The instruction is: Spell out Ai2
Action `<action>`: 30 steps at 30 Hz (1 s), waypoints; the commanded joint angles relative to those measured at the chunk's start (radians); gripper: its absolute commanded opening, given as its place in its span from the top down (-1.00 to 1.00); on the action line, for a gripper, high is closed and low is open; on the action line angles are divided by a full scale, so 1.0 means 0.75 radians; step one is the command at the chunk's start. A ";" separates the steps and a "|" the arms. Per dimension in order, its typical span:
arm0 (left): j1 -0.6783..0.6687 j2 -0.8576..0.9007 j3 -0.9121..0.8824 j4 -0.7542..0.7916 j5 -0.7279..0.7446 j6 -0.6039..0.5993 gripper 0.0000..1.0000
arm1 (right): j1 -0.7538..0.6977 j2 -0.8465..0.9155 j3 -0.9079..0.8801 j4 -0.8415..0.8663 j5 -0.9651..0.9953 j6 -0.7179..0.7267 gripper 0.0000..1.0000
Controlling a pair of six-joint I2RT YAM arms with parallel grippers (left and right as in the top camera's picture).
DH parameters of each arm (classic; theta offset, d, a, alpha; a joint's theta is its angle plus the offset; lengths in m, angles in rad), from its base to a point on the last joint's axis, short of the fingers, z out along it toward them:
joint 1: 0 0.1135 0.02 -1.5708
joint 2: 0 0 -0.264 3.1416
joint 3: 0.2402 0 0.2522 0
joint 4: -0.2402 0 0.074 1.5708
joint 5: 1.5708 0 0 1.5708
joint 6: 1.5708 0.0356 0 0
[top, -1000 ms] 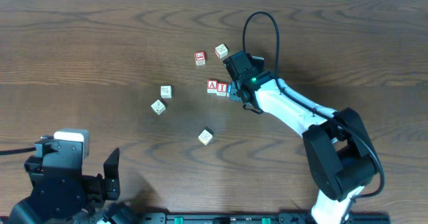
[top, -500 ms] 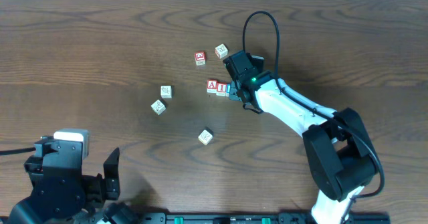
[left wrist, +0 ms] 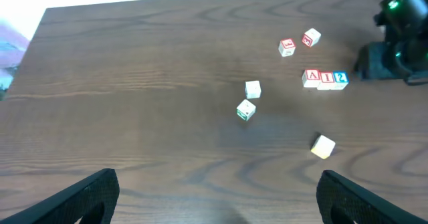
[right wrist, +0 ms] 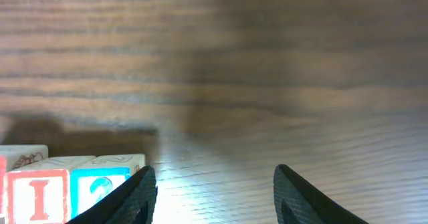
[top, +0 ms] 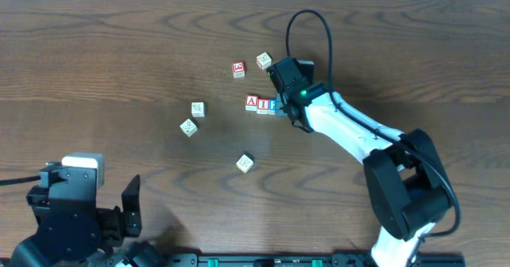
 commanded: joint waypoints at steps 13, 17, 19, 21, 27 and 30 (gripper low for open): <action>0.003 0.073 -0.007 0.458 0.099 0.346 -0.91 | -0.019 -0.880 0.128 -0.262 0.091 -0.434 -0.99; 0.003 0.073 0.018 0.627 0.263 0.488 -0.91 | 0.013 -1.144 0.128 -0.349 0.079 -0.582 -0.98; 0.003 0.073 0.067 0.641 0.368 0.536 -0.91 | 0.049 -1.295 0.128 -0.384 0.068 -0.641 -0.98; 0.003 0.073 0.143 0.610 0.435 0.535 -0.91 | 0.087 -1.430 0.128 -0.411 0.048 -0.669 -0.99; 0.003 0.052 0.463 0.348 0.627 0.534 -0.91 | 0.136 -1.799 0.128 -0.550 -0.113 -0.687 -0.98; 0.004 0.006 0.632 0.161 0.663 0.517 -0.91 | 0.134 -1.910 0.128 -0.668 -0.128 -0.657 -0.99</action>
